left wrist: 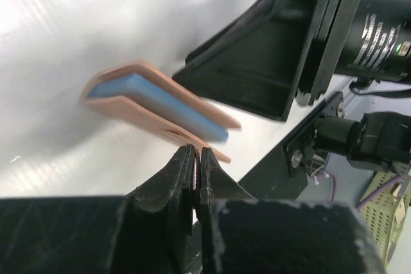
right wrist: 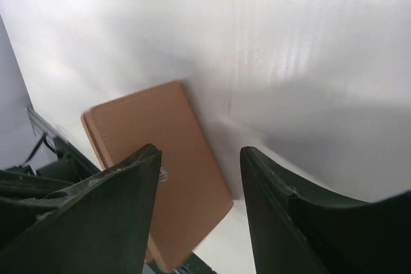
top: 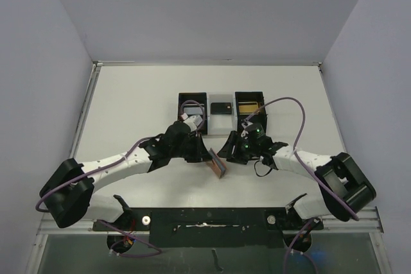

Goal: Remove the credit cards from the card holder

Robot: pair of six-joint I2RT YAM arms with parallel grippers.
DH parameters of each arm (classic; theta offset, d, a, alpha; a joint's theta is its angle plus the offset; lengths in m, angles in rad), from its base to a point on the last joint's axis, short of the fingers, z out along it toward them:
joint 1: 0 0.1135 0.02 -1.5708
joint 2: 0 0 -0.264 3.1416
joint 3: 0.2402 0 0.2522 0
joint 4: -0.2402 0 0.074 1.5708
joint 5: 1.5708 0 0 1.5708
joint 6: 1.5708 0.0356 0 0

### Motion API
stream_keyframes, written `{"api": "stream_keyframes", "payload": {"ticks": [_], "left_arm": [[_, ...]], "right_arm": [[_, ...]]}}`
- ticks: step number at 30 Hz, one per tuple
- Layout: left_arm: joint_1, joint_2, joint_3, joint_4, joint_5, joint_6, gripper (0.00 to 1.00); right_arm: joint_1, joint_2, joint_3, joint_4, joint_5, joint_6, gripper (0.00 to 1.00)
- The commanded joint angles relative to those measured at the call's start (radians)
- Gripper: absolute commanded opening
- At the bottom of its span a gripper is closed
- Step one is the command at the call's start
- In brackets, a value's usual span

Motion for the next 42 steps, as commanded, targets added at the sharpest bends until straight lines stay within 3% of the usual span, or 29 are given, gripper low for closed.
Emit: {"api": "stream_keyframes", "payload": {"ticks": [1, 8, 16, 22, 29, 36, 42], "left_arm": [[-0.018, 0.030, 0.079, 0.098, 0.066, 0.034, 0.00], [-0.015, 0.046, 0.080, -0.008, -0.025, 0.047, 0.00], [0.018, -0.047, -0.037, -0.190, -0.200, 0.008, 0.00], [0.074, -0.092, -0.130, -0.220, -0.192, 0.017, 0.00], [0.081, -0.040, -0.086, -0.227, -0.175, 0.061, 0.00], [0.082, -0.038, -0.072, -0.232, -0.196, 0.076, 0.00], [0.093, -0.029, -0.064, -0.229, -0.187, 0.093, 0.00]], "right_arm": [[-0.072, -0.133, -0.023, -0.041, 0.086, 0.004, 0.55], [-0.144, -0.230, -0.013, -0.178, 0.151, -0.069, 0.58], [-0.130, -0.218, -0.027, -0.053, 0.014, -0.076, 0.60], [-0.070, -0.144, 0.003, 0.003, -0.042, -0.061, 0.55], [0.016, -0.028, 0.074, 0.017, -0.049, -0.053, 0.50], [0.029, -0.036, 0.098, -0.058, 0.037, -0.056, 0.53], [0.029, 0.027, 0.100, -0.005, -0.049, -0.071, 0.52]]}}
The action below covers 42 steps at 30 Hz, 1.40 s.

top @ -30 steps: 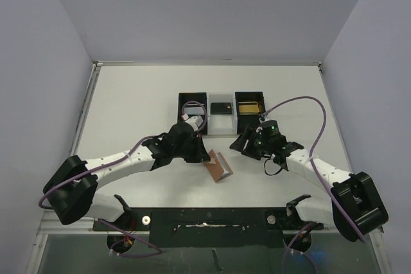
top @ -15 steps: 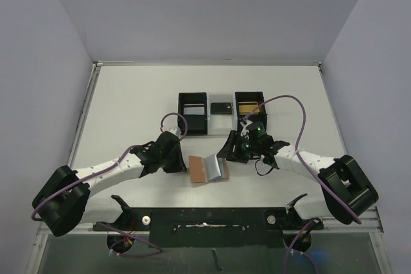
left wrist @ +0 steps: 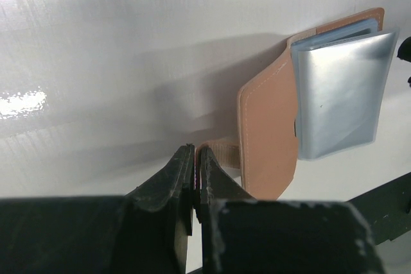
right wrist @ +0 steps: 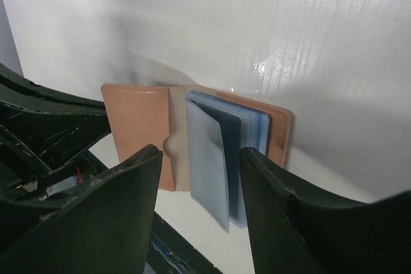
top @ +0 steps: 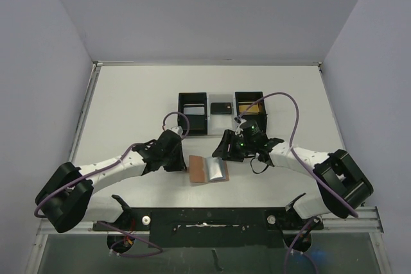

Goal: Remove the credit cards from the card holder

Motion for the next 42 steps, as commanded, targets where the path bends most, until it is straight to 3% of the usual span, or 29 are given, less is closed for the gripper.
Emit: {"api": "stream_keyframes", "payload": {"ticks": [1, 13, 22, 29, 33, 38, 42], "left_arm": [[0.017, 0.006, 0.074, 0.011, -0.006, 0.038, 0.00], [0.024, 0.014, 0.071, 0.037, 0.006, 0.021, 0.00], [0.032, 0.024, 0.082, -0.007, -0.028, 0.036, 0.00], [0.045, 0.018, 0.093, -0.044, -0.040, 0.020, 0.01], [0.052, 0.014, 0.079, -0.047, -0.033, 0.008, 0.08], [0.052, -0.026, 0.068, -0.053, -0.034, -0.006, 0.30], [0.054, -0.065, 0.060, -0.039, -0.013, -0.018, 0.47]], "right_arm": [[0.004, 0.055, 0.036, 0.076, -0.068, -0.010, 0.51], [0.015, 0.079, 0.035, 0.156, -0.166, -0.001, 0.38], [0.059, 0.127, 0.121, 0.201, -0.245, -0.028, 0.50], [0.098, 0.239, 0.203, 0.178, -0.232, -0.022, 0.52], [0.098, 0.271, 0.215, 0.157, -0.219, -0.020, 0.53], [0.109, 0.302, 0.219, 0.216, -0.278, -0.019, 0.61], [0.114, 0.325, 0.238, 0.142, -0.219, -0.031, 0.61]]}}
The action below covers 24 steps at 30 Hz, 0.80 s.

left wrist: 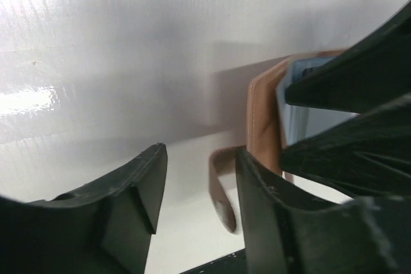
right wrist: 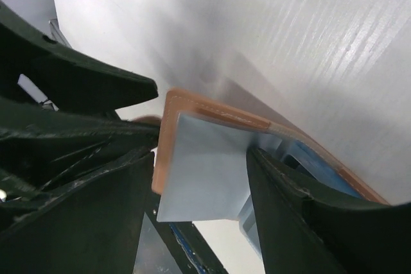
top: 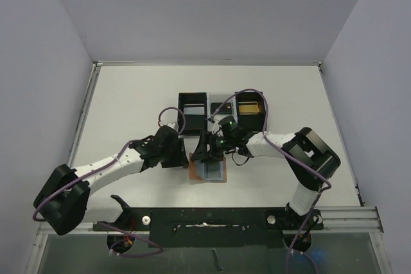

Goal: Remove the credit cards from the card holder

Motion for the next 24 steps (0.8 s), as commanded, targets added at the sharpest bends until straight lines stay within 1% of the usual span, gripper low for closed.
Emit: {"api": "stream_keyframes", "payload": {"ticks": [1, 3, 4, 7, 12, 16, 20, 22, 24], "left_arm": [[0.009, -0.074, 0.009, 0.028, 0.010, -0.024, 0.50], [0.011, -0.094, 0.009, 0.037, 0.009, -0.045, 0.57], [0.010, -0.104, -0.015, 0.042, 0.003, -0.060, 0.59], [0.010, -0.134, -0.049, 0.080, 0.008, -0.099, 0.63], [0.011, -0.186, -0.092, 0.142, 0.043, -0.138, 0.63], [0.011, -0.216, -0.126, 0.231, 0.126, -0.138, 0.64], [0.011, -0.196, -0.142, 0.291, 0.196, -0.115, 0.64], [0.011, -0.172, -0.138, 0.295, 0.205, -0.106, 0.62], [0.011, -0.151, -0.129, 0.272, 0.189, -0.102, 0.57]], "right_arm": [[0.014, 0.013, 0.049, -0.018, 0.036, -0.017, 0.61], [0.013, 0.015, 0.048, -0.038, 0.063, -0.008, 0.61], [0.013, 0.017, 0.047, -0.043, 0.076, -0.001, 0.61], [0.013, 0.024, 0.040, -0.040, 0.087, 0.016, 0.60], [0.013, 0.027, 0.049, -0.041, 0.090, 0.023, 0.61], [0.013, 0.025, 0.058, -0.029, 0.080, 0.035, 0.62], [0.012, 0.033, 0.077, -0.045, 0.079, 0.037, 0.63], [0.013, 0.033, 0.080, -0.041, 0.074, 0.042, 0.63], [0.013, 0.021, 0.081, -0.034, 0.069, 0.046, 0.62]]}}
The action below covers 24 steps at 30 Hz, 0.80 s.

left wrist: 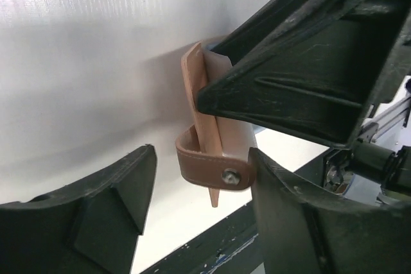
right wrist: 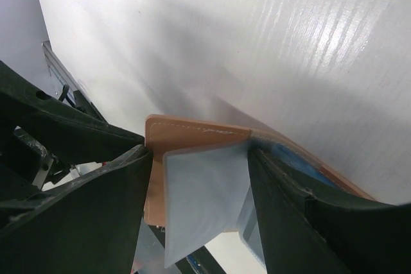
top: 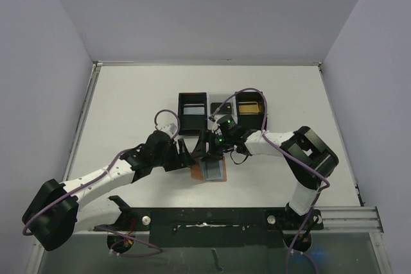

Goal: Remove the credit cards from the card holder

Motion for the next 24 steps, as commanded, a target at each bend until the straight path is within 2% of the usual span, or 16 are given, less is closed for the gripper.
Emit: {"api": "stream_keyframes", "payload": {"ticks": [1, 8, 11, 17, 24], "left_arm": [[0.004, 0.036, 0.019, 0.051, 0.016, 0.020, 0.53], [0.005, 0.054, 0.018, -0.010, -0.056, 0.036, 0.22], [0.004, 0.046, 0.010, -0.002, -0.056, 0.041, 0.13], [0.005, 0.062, 0.004, 0.010, -0.051, 0.049, 0.06], [0.005, 0.070, -0.006, 0.030, -0.043, 0.043, 0.04]], "right_arm": [[0.007, -0.011, 0.038, 0.014, 0.009, 0.013, 0.62], [-0.002, -0.051, 0.042, 0.001, 0.019, 0.026, 0.57], [-0.011, -0.077, 0.037, -0.008, 0.023, 0.025, 0.56], [-0.035, -0.156, 0.015, -0.025, 0.036, 0.010, 0.58], [-0.096, -0.267, -0.084, -0.071, 0.114, 0.020, 0.47]]}}
